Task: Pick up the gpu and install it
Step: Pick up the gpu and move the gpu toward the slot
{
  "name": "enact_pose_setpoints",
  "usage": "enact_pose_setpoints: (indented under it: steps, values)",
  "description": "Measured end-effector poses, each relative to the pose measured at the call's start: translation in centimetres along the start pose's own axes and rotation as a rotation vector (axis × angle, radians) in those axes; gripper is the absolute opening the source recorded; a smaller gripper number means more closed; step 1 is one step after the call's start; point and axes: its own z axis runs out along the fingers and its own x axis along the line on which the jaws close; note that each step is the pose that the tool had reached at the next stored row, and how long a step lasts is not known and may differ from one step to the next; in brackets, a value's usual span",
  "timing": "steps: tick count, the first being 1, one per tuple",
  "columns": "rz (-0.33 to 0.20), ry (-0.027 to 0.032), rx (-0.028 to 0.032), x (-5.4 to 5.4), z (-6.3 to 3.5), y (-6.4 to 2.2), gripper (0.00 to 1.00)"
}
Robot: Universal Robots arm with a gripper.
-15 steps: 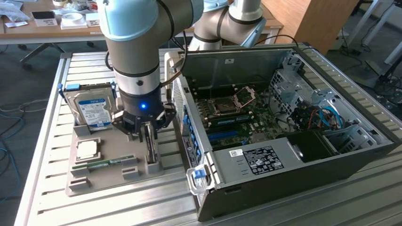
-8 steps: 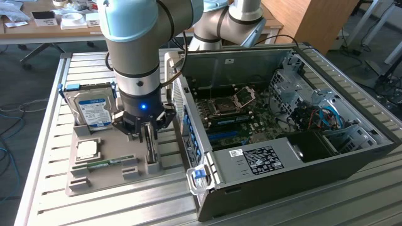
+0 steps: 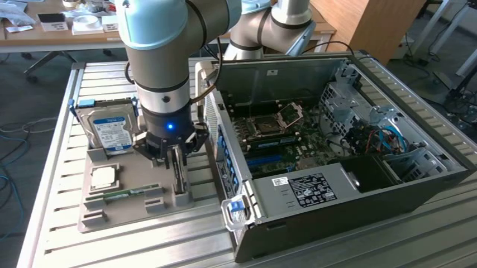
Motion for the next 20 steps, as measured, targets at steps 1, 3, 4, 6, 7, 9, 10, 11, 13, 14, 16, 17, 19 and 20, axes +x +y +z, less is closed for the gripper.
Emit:
enact_pose_setpoints:
  steps: [1, 3, 4, 6, 7, 9, 10, 11, 13, 14, 16, 17, 19, 20]
  values:
    - [0.000, 0.0001, 0.0001, 0.00, 0.00, 0.00, 0.41]
    - [0.000, 0.0000, 0.0000, 0.00, 0.00, 0.00, 0.41]
    - [0.000, 0.0000, 0.0001, 0.00, 0.00, 0.00, 0.41]
    - [0.000, 0.0000, 0.0001, 0.00, 0.00, 0.00, 0.41]
    - [0.000, 0.0000, 0.0001, 0.00, 0.00, 0.00, 0.40]
    - [0.000, 0.0000, 0.0001, 0.00, 0.00, 0.00, 0.27]
    - [0.000, 0.0000, 0.0001, 0.00, 0.00, 0.00, 0.27]
    - [0.000, 0.0000, 0.0001, 0.00, 0.00, 0.00, 0.27]
    - [0.000, 0.0000, 0.0000, 0.00, 0.00, 0.00, 0.27]
    - [0.000, 0.0000, 0.0001, 0.00, 0.00, 0.00, 0.27]
    - [0.000, 0.0000, 0.0001, 0.00, 0.00, 0.00, 0.27]
    - [0.000, 0.0000, 0.0001, 0.00, 0.00, 0.00, 0.27]
    - [0.000, 0.0000, 0.0001, 0.00, 0.00, 0.00, 0.27]
    - [0.000, 0.0000, 0.0001, 0.00, 0.00, 0.00, 0.27]
